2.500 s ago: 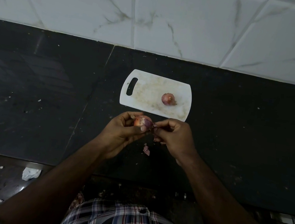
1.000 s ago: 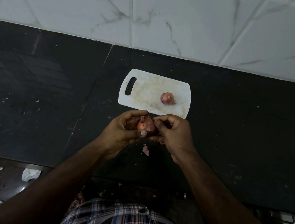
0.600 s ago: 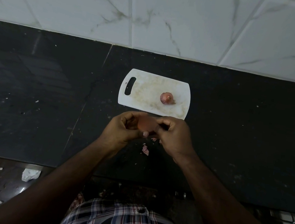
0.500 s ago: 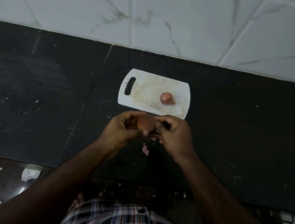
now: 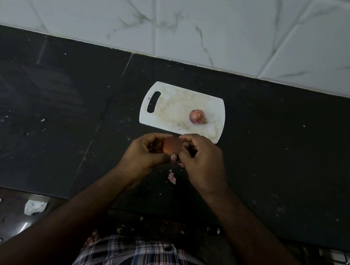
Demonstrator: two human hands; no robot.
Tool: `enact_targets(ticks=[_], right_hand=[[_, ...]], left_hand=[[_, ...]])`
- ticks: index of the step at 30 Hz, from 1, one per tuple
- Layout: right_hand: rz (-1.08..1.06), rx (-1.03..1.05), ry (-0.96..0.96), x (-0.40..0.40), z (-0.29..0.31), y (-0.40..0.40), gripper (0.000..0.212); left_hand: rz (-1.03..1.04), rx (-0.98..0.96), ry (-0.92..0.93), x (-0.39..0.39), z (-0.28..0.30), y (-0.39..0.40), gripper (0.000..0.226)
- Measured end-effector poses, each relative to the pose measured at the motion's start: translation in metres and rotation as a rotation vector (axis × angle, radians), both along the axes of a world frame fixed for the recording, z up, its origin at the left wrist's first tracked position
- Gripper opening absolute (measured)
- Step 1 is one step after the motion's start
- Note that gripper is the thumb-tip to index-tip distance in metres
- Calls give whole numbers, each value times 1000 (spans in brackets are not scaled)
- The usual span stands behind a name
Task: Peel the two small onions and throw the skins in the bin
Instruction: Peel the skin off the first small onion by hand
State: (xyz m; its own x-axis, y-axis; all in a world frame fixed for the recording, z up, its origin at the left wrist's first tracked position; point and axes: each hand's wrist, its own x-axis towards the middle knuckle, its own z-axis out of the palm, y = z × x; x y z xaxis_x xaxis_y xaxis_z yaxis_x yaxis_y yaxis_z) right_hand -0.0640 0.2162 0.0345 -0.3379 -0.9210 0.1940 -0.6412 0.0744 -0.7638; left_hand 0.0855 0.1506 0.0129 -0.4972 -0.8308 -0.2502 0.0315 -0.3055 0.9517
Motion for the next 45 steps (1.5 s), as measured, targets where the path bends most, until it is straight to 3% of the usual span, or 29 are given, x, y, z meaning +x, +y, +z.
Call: enact_targets(ticks=[13, 15, 18, 21, 27, 33, 45], right_hand=[[15, 300, 38, -35, -23, 3, 23], [24, 341, -52, -37, -17, 3, 26], [15, 213, -199, -35, -3, 0, 27], [140, 180, -234, -26, 9, -5, 34], [224, 110, -84, -22, 8, -7, 26], [204, 41, 56, -15, 9, -3, 28], [158, 26, 63, -14, 11, -5, 24]], left_hand=[[15, 333, 279, 12, 3, -4, 52], [5, 379, 308, 13, 2, -6, 52], [-3, 409, 297, 14, 1, -7, 55], [-45, 394, 287, 12, 1, -5, 56], [-82, 296, 232, 9, 1, -5, 57], [-58, 211, 148, 8, -2, -4, 64], [-67, 165, 108, 5, 0, -3, 64]])
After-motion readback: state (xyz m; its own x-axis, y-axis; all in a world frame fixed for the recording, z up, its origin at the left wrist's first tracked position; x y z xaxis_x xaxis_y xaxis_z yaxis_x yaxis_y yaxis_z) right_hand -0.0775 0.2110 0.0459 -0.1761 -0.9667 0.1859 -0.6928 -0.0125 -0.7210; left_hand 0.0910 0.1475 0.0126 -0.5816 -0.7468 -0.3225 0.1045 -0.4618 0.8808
